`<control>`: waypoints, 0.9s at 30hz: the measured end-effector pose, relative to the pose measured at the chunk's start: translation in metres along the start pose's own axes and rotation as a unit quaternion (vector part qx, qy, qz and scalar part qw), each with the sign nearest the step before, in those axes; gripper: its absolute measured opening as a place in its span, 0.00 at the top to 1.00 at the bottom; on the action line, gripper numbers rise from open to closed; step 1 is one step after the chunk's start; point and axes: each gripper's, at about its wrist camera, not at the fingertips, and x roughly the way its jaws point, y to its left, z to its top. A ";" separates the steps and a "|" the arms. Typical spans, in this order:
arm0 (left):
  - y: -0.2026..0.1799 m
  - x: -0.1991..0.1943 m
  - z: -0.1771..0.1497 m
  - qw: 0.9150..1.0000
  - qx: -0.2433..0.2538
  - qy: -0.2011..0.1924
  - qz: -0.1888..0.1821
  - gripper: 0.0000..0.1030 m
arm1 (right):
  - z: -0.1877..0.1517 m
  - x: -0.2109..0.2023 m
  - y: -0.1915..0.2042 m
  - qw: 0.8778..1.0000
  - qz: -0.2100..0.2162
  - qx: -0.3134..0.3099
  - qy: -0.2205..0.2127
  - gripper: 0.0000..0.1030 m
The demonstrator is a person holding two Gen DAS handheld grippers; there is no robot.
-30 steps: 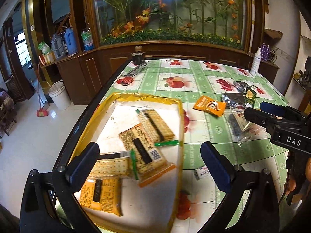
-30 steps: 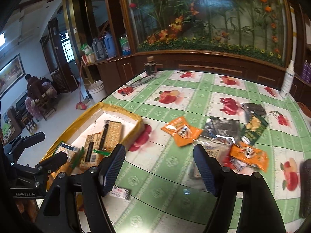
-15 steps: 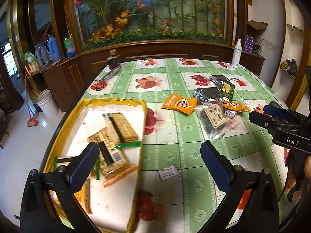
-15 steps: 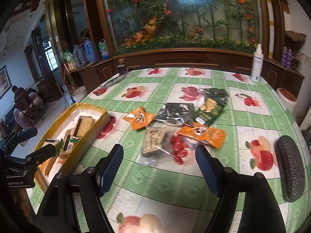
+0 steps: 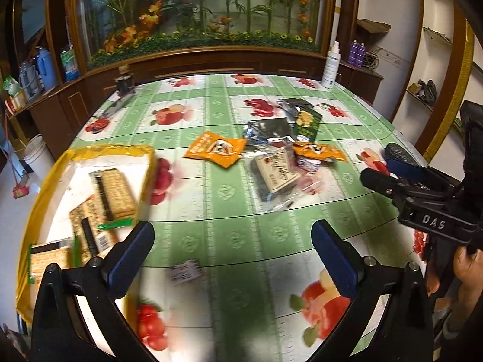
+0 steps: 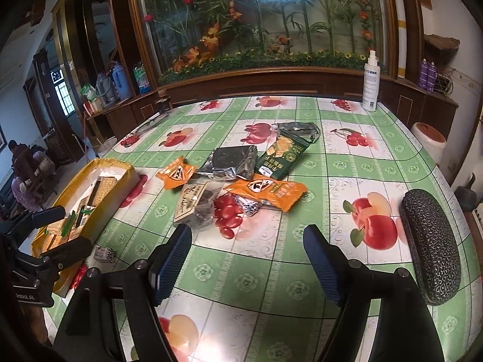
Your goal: Organize snacks
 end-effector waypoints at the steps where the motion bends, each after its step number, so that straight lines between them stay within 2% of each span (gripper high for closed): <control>1: -0.005 0.003 0.002 1.000 0.002 0.002 -0.004 0.00 | 0.000 0.001 -0.002 1.000 -0.003 -0.001 0.001 0.24; 5: -0.019 0.013 0.008 1.000 0.007 0.008 -0.013 0.00 | 0.004 0.006 -0.013 1.000 -0.002 0.000 0.003 0.24; 17: -0.030 0.047 0.027 0.999 -0.026 0.025 -0.019 0.00 | 0.010 0.026 -0.034 1.000 0.007 0.001 0.013 0.24; 27: -0.029 0.072 0.036 0.998 -0.039 0.041 -0.018 0.00 | 0.019 0.053 -0.034 0.997 0.036 -0.056 0.026 0.24</control>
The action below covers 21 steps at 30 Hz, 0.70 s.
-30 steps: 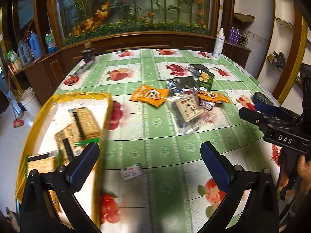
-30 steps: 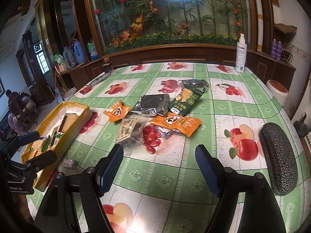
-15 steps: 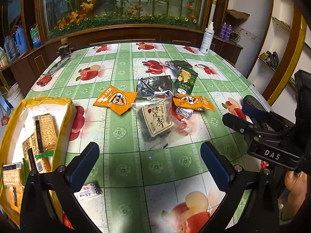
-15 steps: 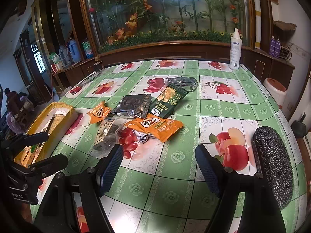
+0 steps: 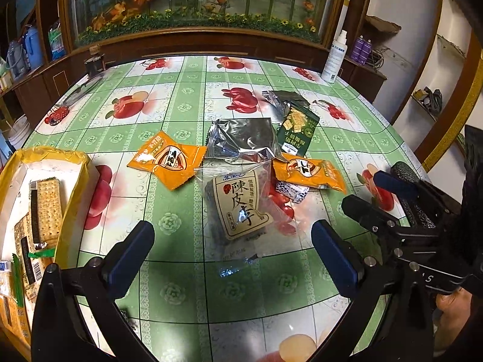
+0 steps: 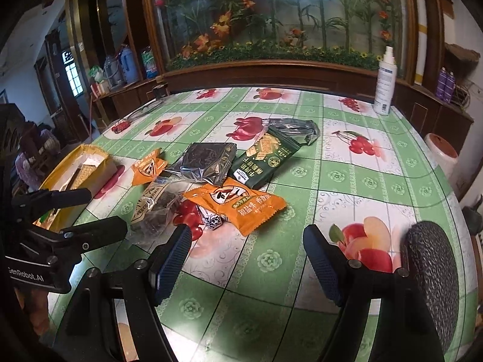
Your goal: Organize snacks
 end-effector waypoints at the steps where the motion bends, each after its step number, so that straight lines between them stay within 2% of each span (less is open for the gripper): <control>1: 0.002 0.002 0.000 1.000 -0.002 0.003 0.000 0.00 | 0.002 0.004 0.000 1.000 0.007 -0.006 0.003 0.24; 6: 0.005 0.013 0.006 1.000 -0.010 0.011 -0.001 0.00 | 0.010 0.027 0.007 0.999 0.026 -0.034 0.026 0.26; 14: 0.009 0.036 0.015 0.999 -0.013 0.032 0.001 0.00 | 0.022 0.059 0.001 0.996 0.066 -0.028 0.058 0.28; 18: 0.009 0.049 0.015 0.999 -0.015 0.045 -0.001 0.00 | 0.023 0.067 -0.001 0.995 0.071 -0.028 0.072 0.41; 21: 0.009 0.054 0.013 0.999 -0.018 0.048 0.003 0.00 | 0.022 0.065 -0.006 0.994 0.080 -0.016 0.067 0.44</control>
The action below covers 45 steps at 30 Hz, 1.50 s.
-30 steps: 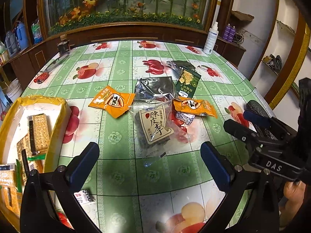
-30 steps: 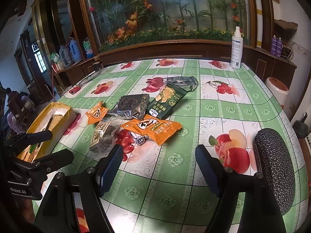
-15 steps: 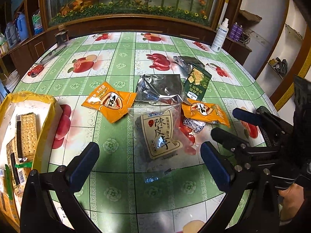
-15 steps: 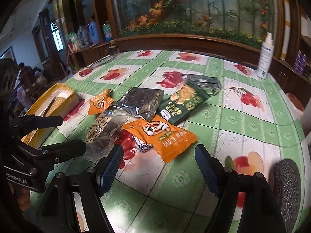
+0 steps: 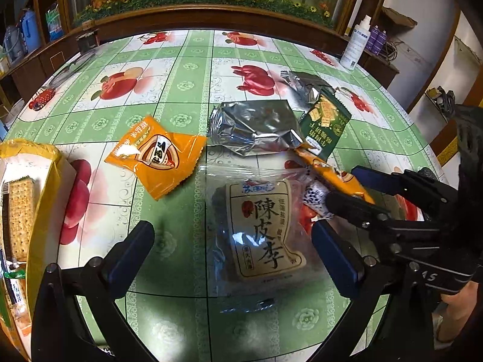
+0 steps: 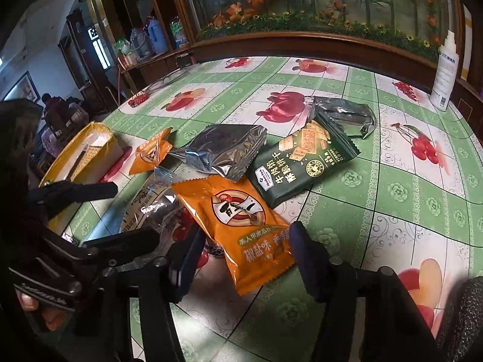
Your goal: Organize snacks
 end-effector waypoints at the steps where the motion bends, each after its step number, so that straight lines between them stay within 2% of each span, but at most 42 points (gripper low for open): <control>1: 0.000 0.001 0.000 1.000 0.000 0.001 -0.001 0.00 | 0.000 -0.001 -0.002 1.000 0.001 0.003 -0.001 0.44; 9: 0.006 0.007 -0.002 1.000 0.015 0.005 0.007 0.00 | 0.003 0.002 -0.001 1.000 0.006 0.002 0.000 0.40; 12: 0.009 0.006 -0.003 1.000 0.020 0.002 0.008 0.06 | 0.002 0.004 -0.001 1.000 0.012 0.007 0.001 0.45; 15: 0.011 0.005 -0.004 1.000 0.024 0.000 0.008 0.17 | 0.001 0.001 -0.002 0.999 0.028 0.020 -0.004 0.58; 19: 0.012 0.005 -0.005 0.999 0.032 0.003 0.004 0.21 | -0.001 0.000 0.001 0.999 0.023 0.021 -0.007 0.62; 24: 0.014 0.005 -0.002 0.999 0.031 0.006 -0.004 0.21 | 0.005 0.000 0.016 1.000 -0.023 -0.013 -0.009 0.52; 32: 0.014 0.008 0.003 0.999 0.036 0.008 -0.012 0.21 | 0.022 0.013 0.018 1.000 -0.012 -0.006 -0.012 0.53; 34: 0.015 0.011 0.005 0.999 0.036 0.009 -0.011 0.21 | 0.024 0.019 0.021 1.000 -0.019 -0.013 -0.007 0.48; 36: 0.015 0.011 0.006 0.999 0.038 0.007 -0.011 0.21 | 0.025 0.024 0.021 1.000 -0.016 -0.011 -0.005 0.48; 38: 0.017 0.011 0.007 0.999 0.037 0.005 -0.013 0.21 | 0.025 0.028 0.020 1.000 -0.010 -0.004 -0.003 0.51; 39: 0.018 0.011 0.006 0.999 0.038 0.004 -0.013 0.21 | 0.024 0.028 0.020 1.000 -0.007 -0.002 -0.002 0.60; 41: 0.019 0.009 0.006 0.999 0.040 0.000 -0.012 0.31 | 0.023 0.029 0.021 1.000 -0.003 -0.001 0.000 0.69; 42: 0.020 0.008 0.006 0.999 0.040 -0.003 -0.010 0.40 | 0.022 0.028 0.021 1.000 -0.002 0.000 0.001 0.73; 44: 0.023 0.007 0.005 0.999 0.035 -0.002 -0.019 0.41 | 0.020 0.025 0.020 1.000 -0.001 0.005 -0.002 0.76; 45: 0.024 0.006 0.005 0.999 0.036 -0.003 -0.020 0.42 | 0.018 0.022 0.019 1.000 -0.001 0.009 -0.003 0.85</control>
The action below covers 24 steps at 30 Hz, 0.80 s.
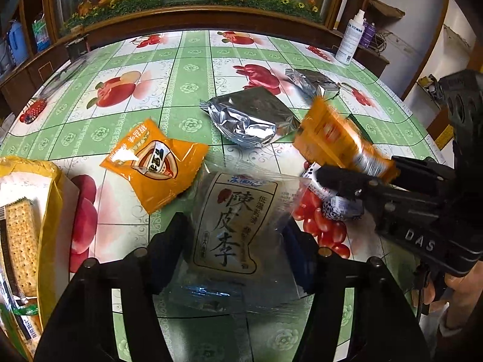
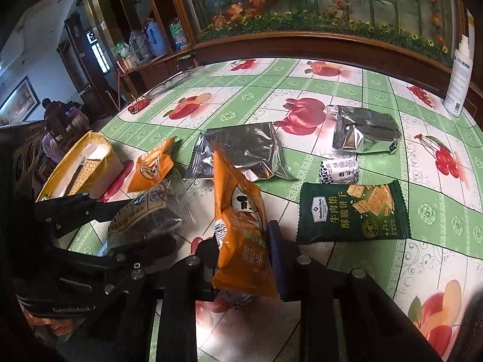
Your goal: Organize snacks
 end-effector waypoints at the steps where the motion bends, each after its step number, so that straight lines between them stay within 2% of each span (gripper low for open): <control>1: 0.001 -0.001 -0.001 1.000 -0.001 -0.002 -0.001 0.43 | -0.001 -0.004 -0.001 1.000 -0.001 0.005 -0.004 0.86; 15: 0.006 -0.034 -0.020 1.000 0.000 -0.021 -0.019 0.59 | -0.014 -0.054 0.015 0.999 -0.002 0.015 -0.039 0.87; 24: 0.006 -0.067 -0.037 0.999 0.009 -0.043 -0.019 0.61 | -0.025 -0.075 0.044 0.999 0.011 0.014 -0.051 0.87</control>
